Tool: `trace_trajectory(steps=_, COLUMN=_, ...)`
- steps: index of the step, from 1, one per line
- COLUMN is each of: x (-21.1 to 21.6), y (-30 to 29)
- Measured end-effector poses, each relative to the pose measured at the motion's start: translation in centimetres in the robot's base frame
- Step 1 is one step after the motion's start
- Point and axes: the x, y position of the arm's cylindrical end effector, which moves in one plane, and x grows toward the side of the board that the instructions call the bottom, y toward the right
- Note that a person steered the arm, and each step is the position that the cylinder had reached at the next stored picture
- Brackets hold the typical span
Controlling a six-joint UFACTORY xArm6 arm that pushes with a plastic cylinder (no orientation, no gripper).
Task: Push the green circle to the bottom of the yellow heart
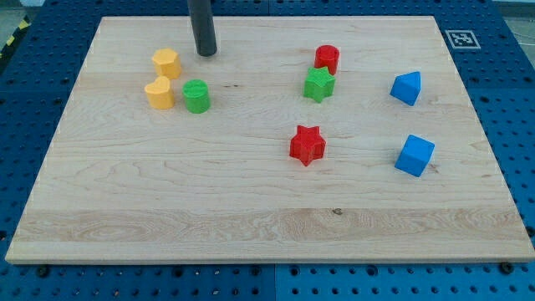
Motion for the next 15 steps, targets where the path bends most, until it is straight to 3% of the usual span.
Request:
trace_trajectory(steps=2, x=6.1, y=-0.2)
trace_trajectory(steps=7, x=13.4, y=-0.2)
trace_trajectory(steps=9, x=13.5, y=-0.2)
trace_trajectory(steps=10, x=10.5, y=0.3)
trace_trajectory(steps=11, x=10.5, y=1.9)
trace_trajectory(steps=15, x=14.6, y=3.2)
